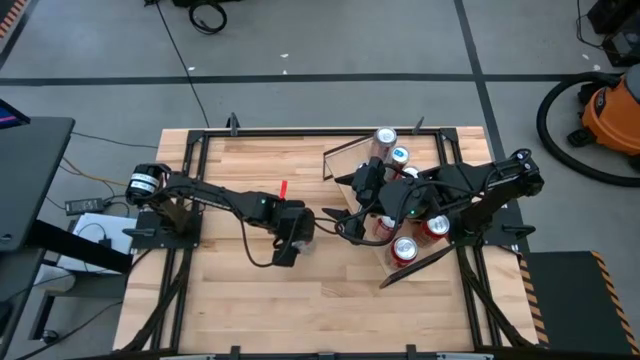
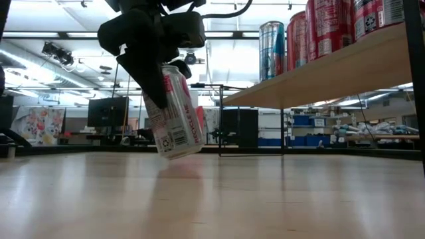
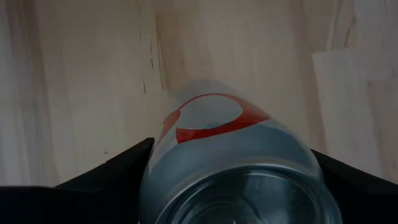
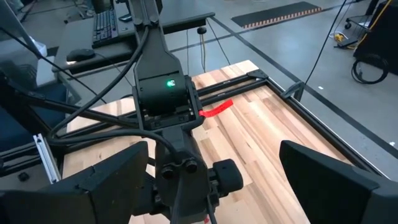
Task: Place canned beverage on shelf
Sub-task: Put the silver soda can on the shelf aligned with the other silver can
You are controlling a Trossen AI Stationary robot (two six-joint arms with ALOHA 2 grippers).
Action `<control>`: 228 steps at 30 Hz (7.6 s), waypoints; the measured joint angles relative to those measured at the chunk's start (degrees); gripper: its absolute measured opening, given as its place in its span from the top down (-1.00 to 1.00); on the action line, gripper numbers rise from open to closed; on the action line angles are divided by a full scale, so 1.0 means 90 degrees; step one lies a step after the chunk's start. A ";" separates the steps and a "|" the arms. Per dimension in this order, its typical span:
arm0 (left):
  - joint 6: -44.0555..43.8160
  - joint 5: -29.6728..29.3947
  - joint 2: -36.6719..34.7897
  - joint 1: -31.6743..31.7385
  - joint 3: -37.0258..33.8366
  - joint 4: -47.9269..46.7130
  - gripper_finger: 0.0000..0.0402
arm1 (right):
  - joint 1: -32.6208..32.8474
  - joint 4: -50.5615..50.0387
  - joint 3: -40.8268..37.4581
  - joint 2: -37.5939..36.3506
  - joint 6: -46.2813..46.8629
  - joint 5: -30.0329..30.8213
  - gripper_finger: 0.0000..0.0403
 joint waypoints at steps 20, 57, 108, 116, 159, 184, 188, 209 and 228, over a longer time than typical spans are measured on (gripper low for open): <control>-0.0734 -0.0549 -0.0025 0.0002 0.0024 -0.0081 -0.90 | 0.0017 -0.0002 0.0000 0.0000 -0.0006 -0.0163 -0.86; -0.3298 -0.1025 -0.0017 -0.0720 0.0012 -0.0511 -0.98 | 0.0139 -0.0062 0.0000 0.0000 -0.0019 -0.0160 -0.86; -0.3910 -0.2050 -0.0013 -0.0983 0.0010 -0.1722 -0.69 | 0.0253 -0.0317 -0.0002 0.0000 0.0006 -0.0158 -0.86; -0.3732 -0.2052 -0.0032 -0.1358 0.0010 -0.0666 -0.49 | 0.0253 -0.0323 -0.0002 0.0000 0.0006 -0.0160 -0.86; -0.5233 -0.2888 0.0384 -0.1113 0.0010 -0.0371 -0.40 | 0.0294 -0.0376 -0.0002 -0.0002 0.0117 -0.0107 -0.86; -0.3815 -0.1004 0.0343 -0.1383 -0.0382 -0.0257 -0.40 | 0.0262 -0.0381 -0.0002 -0.0002 -0.0050 -0.0092 -0.86; -0.4412 -0.0860 0.0259 -0.1530 -0.0990 -0.0244 -0.36 | 0.0318 -0.0424 -0.0002 -0.0002 -0.0011 -0.0094 -0.86; -0.6474 -0.3118 -0.1356 -0.2381 -0.3015 0.3632 0.02 | 0.0342 -0.0439 -0.0002 -0.0002 -0.0021 -0.0109 -0.86; -0.6765 -0.3024 -0.1634 -0.1623 -0.3371 0.4639 0.08 | 0.0262 -0.0432 -0.0002 -0.0002 -0.0100 -0.0107 -0.86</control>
